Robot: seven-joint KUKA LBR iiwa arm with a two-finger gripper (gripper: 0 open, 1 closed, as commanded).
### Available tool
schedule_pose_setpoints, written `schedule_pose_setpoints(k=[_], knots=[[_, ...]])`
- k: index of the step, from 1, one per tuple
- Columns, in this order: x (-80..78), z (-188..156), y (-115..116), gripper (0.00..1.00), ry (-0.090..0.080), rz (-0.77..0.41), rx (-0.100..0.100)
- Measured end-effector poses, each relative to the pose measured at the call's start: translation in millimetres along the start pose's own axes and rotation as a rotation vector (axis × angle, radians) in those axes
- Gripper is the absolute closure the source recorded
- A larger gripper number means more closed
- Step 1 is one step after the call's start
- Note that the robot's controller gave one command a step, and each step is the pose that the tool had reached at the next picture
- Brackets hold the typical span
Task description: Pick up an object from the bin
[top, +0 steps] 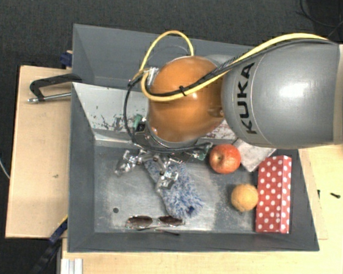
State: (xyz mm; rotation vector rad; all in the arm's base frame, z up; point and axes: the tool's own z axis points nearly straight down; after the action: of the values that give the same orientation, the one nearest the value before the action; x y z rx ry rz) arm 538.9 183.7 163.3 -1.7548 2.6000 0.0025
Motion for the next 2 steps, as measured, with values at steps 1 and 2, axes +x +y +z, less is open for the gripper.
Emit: schedule_pose_setpoints(k=[1, 2], knots=[[-6.1, -58, 18, 0.0, 0.001, -0.027, -0.002], [-9.6, -94, -31, 0.0, -0.002, -0.095, 0.002]])
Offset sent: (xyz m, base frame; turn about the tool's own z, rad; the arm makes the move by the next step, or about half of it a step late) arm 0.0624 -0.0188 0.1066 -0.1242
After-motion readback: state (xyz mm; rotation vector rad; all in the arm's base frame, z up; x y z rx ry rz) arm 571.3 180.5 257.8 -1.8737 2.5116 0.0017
